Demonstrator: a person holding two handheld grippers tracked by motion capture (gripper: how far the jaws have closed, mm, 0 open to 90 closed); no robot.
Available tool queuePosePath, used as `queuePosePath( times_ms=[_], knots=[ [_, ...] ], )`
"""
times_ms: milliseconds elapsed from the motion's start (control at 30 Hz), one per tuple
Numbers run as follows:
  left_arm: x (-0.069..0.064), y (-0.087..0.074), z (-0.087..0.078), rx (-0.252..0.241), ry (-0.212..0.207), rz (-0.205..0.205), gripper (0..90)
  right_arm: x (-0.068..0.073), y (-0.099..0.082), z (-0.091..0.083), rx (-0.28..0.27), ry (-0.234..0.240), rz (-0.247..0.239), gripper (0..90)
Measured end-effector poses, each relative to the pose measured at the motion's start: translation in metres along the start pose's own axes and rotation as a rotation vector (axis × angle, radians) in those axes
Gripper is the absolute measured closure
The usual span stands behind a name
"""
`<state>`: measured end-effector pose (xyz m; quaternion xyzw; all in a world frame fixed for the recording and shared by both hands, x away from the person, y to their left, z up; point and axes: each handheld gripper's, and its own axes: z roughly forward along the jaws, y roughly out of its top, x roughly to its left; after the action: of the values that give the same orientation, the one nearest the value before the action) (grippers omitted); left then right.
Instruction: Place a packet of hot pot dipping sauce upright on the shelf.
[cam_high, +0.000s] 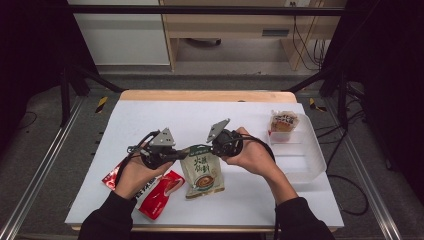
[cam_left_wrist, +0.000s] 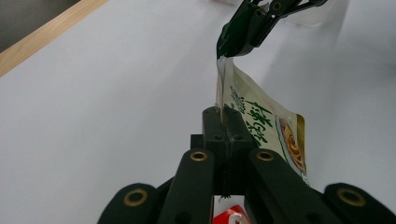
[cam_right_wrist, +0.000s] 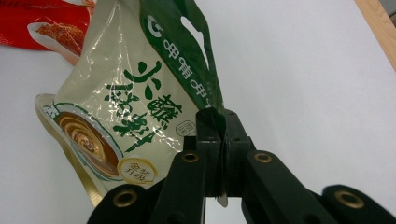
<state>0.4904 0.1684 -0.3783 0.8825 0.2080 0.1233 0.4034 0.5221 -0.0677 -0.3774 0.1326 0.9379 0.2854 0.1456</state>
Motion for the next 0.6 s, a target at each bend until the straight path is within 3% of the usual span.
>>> queuePosePath(
  times_ms=[67, 200, 433, 600],
  knots=[
    [0.0013, -0.0013, 0.0002, -0.009, 0.003, -0.012, 87.6, 0.0002, 0.0007, -0.0009, 0.004, -0.001, -0.006, 89.8],
    [0.0045, -0.0029, -0.0013, -0.02, 0.019, -0.029, 74.1, 0.001, 0.0024, -0.0002, 0.015, -0.003, -0.023, 90.0],
    [0.0065, -0.0057, -0.002, -0.025, 0.045, -0.041, 40.6, 0.0019, 0.0046, -0.0002, 0.012, -0.008, -0.02, 90.0],
    [0.0044, -0.0061, -0.0015, -0.037, 0.05, -0.034, 26.8, 0.001, 0.004, -0.0027, 0.01, -0.007, -0.019, 90.0]
  ],
)
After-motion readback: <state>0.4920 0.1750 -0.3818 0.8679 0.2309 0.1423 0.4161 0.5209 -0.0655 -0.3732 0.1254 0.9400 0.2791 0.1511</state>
